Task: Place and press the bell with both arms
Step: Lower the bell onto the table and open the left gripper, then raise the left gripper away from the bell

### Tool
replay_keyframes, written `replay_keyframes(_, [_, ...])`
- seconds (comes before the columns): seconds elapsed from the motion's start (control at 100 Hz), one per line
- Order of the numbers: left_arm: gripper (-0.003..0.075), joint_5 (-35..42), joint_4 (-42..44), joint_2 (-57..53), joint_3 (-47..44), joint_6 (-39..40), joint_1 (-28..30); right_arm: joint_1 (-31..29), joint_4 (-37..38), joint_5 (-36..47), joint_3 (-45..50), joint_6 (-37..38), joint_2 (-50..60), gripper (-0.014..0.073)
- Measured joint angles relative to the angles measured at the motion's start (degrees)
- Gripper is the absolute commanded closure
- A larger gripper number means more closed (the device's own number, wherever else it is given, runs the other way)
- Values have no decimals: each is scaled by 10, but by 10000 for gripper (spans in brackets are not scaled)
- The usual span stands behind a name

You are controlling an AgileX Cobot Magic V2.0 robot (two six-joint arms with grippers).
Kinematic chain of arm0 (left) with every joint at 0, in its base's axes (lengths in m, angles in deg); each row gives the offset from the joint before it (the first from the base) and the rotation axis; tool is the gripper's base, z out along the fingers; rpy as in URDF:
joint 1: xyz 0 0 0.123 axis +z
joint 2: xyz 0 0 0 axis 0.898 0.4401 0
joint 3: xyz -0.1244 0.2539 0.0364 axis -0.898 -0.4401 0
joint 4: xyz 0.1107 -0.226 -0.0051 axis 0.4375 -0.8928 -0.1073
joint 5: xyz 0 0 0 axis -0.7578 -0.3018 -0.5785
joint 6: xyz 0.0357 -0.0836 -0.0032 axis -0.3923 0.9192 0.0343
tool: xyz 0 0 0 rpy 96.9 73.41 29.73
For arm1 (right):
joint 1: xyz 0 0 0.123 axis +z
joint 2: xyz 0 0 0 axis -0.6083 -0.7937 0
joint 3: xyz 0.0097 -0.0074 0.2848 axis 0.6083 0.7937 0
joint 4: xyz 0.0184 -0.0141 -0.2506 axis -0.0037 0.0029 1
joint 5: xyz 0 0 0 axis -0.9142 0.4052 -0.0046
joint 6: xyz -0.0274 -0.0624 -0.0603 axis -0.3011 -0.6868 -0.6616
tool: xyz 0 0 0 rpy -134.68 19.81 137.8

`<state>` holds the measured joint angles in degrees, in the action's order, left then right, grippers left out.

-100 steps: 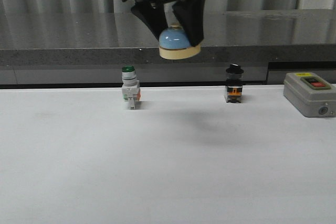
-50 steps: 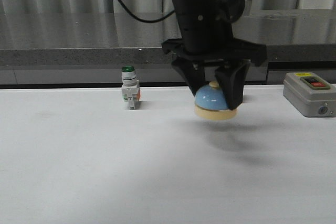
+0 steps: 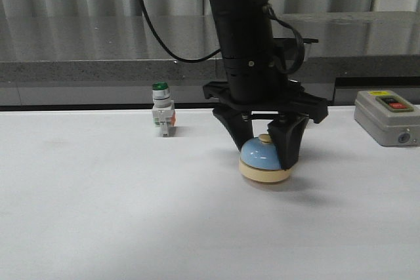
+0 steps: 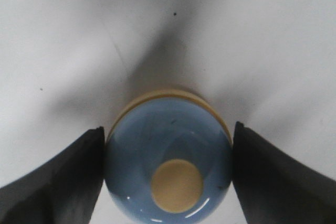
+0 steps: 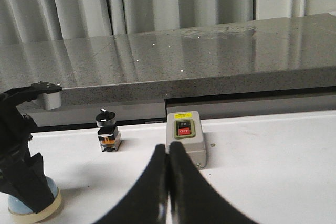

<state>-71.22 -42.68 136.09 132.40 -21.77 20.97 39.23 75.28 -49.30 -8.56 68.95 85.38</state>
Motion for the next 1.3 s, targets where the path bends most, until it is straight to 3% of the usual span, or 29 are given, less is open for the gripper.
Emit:
replay_keyframes(0.26, [241,0,0,-1,0,0,0,0,0,0,0,0,0,654])
replay_keyframes(0.42, [129,0,0,-1,0,0,0,0,0,0,0,0,0,654])
replay_keyframes(0.62, [126,-4,0,-2,0,0,0,0,0,0,0,0,0,654])
replay_keyframes(0.76, [214,-2,0,-18,0,1,0,0,0,0,0,0,0,654])
replay_keyframes(0.93, [420,6,1,-58,0,15,0,0,0,0,0,0,0,654])
replay_keyframes(1.02, [492,6,5,-76,0,19,0,0,0,0,0,0,0,654])
replay_keyframes(1.3, [512,-10,45,-135,0,54,12,0,0,0,0,0,0,654])
